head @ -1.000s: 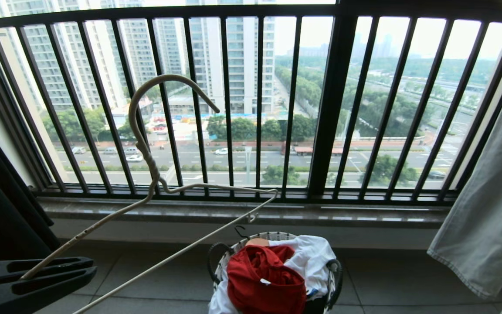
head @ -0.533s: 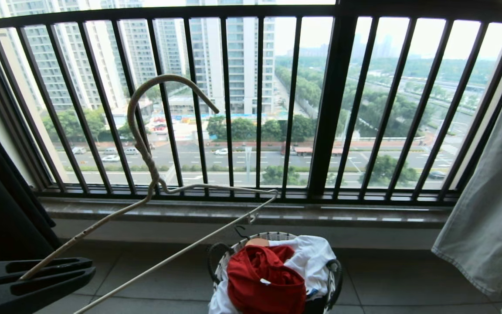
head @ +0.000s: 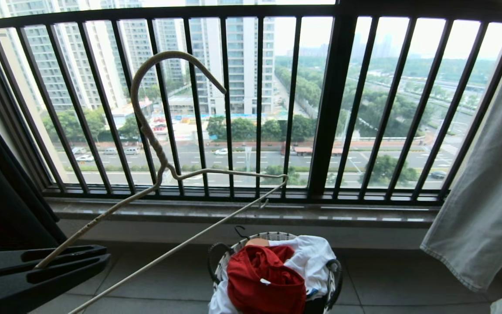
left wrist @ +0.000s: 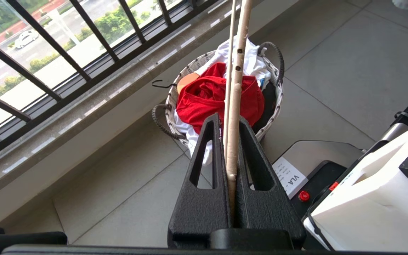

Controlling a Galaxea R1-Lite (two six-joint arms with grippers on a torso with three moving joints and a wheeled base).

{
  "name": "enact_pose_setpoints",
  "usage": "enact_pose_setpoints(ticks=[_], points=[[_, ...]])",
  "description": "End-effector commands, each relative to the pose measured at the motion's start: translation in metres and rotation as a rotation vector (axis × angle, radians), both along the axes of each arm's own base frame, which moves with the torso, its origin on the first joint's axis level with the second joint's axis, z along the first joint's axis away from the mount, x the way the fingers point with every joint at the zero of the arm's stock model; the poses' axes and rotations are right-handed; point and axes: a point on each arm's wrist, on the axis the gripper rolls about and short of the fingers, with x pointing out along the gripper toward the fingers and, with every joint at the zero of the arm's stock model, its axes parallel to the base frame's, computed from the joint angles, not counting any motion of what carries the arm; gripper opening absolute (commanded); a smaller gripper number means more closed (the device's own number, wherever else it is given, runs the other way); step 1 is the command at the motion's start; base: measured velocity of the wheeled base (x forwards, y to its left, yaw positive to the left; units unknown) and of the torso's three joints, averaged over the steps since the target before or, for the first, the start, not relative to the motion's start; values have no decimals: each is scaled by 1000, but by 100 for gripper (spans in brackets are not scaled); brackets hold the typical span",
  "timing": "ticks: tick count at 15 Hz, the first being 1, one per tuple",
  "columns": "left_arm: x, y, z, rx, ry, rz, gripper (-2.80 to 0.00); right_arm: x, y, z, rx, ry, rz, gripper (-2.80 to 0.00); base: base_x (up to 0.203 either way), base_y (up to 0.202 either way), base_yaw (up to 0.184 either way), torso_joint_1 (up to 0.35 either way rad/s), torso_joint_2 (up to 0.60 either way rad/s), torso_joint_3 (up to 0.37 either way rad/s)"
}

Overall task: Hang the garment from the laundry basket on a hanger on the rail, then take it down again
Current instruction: Pick up clothes from the basket

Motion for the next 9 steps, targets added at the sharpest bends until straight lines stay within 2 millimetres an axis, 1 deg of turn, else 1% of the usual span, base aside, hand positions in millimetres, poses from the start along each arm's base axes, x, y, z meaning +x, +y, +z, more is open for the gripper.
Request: enact_pose_setpoints(ticks=[1,4,9], points=[[1,-3,-3,17,8,2,-280,0,0,0,0,-1,1,-280,0,0,0,0,0,0],[2,-3,-3,16,8,4,-280,0,0,0,0,-1,1,-280,0,0,0,1,-1,-31],[3,-5,-5,28,13,3,-280,0,0,0,0,-1,1,-280,0,0,0,2,0,-178]])
